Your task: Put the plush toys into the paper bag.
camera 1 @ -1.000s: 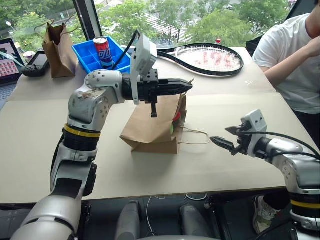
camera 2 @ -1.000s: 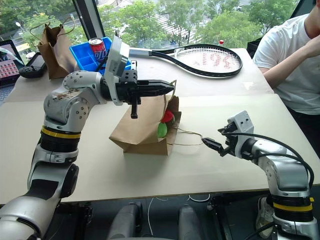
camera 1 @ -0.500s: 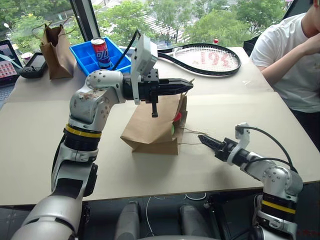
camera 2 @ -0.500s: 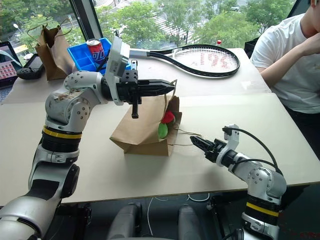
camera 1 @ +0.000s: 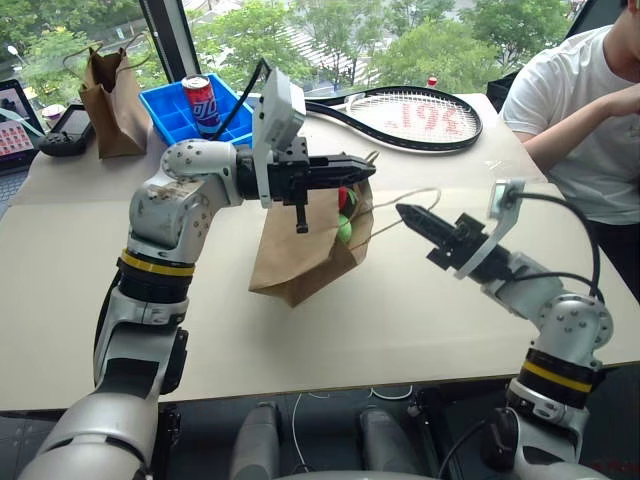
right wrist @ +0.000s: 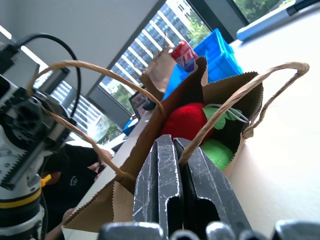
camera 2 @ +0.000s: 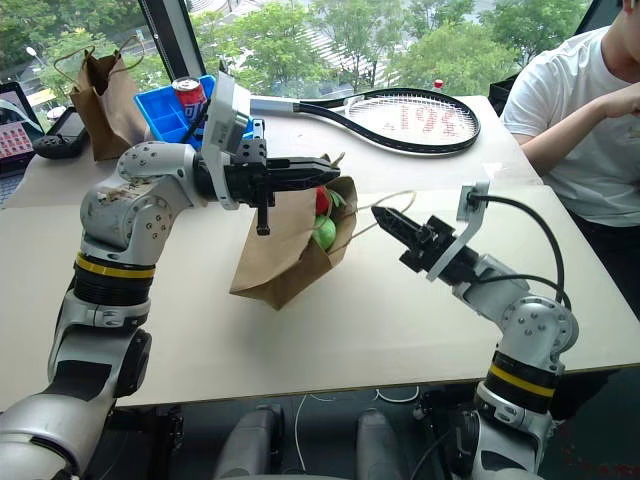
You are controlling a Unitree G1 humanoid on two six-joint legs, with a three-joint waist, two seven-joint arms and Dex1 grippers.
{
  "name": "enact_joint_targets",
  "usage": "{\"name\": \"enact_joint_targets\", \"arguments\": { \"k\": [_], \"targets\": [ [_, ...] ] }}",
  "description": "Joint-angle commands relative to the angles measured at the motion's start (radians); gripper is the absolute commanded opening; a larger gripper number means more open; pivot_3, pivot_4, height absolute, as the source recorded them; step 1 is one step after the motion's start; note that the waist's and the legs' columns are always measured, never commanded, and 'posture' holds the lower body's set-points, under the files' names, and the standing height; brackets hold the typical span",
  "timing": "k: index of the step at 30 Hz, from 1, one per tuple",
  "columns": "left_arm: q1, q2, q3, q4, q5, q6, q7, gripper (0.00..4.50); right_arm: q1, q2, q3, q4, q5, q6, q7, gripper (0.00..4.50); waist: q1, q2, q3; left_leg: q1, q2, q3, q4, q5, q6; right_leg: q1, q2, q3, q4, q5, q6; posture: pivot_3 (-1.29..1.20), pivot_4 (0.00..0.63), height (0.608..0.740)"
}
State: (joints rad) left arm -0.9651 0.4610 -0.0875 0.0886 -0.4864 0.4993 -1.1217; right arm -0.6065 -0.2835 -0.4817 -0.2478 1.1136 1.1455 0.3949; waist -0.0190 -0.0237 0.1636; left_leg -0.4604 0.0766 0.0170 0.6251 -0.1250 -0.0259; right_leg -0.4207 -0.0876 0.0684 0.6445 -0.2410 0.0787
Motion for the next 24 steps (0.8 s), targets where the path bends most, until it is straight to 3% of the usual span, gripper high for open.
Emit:
{"name": "enact_joint_targets", "arguments": {
  "k": [1, 9, 24],
  "targets": [
    [-0.053, 0.027, 0.053, 0.065, 0.035, -0.074, 0.016, 0.0, -0.099, -0.02, 0.025, -0.036, 0.095, 0.004, -0.07, 0.07, 0.001, 0.0, 0.0, 0.0, 0.0, 0.0, 0.0, 0.0, 0.0, 0.0, 0.0, 0.0, 0.0, 0.0, 0.0, 0.0, 0.15, 0.734],
    [-0.087, 0.06, 0.093, 0.143, 0.064, -0.14, 0.026, 0.0, -0.258, -0.069, 0.088, -0.016, 0.21, 0.005, -0.178, 0.07, 0.006, 0.0, 0.0, -0.002, 0.0, 0.0, -0.001, 0.0, 0.0, -0.001, 0.0, 0.0, -0.002, 0.0, 0.0, 0.0, 0.15, 0.734],
    [-0.04, 0.019, 0.09, 0.094, 0.04, -0.107, 0.035, 0.0, -0.117, -0.175, 0.105, -0.086, 0.36, -0.027, -0.26, 0.07, 0.005, 0.0, 0.0, -0.005, 0.0, 0.0, 0.0, 0.0, 0.0, -0.002, 0.0, 0.0, -0.002, 0.0, 0.0, 0.0, 0.15, 0.734]
  ]
}}
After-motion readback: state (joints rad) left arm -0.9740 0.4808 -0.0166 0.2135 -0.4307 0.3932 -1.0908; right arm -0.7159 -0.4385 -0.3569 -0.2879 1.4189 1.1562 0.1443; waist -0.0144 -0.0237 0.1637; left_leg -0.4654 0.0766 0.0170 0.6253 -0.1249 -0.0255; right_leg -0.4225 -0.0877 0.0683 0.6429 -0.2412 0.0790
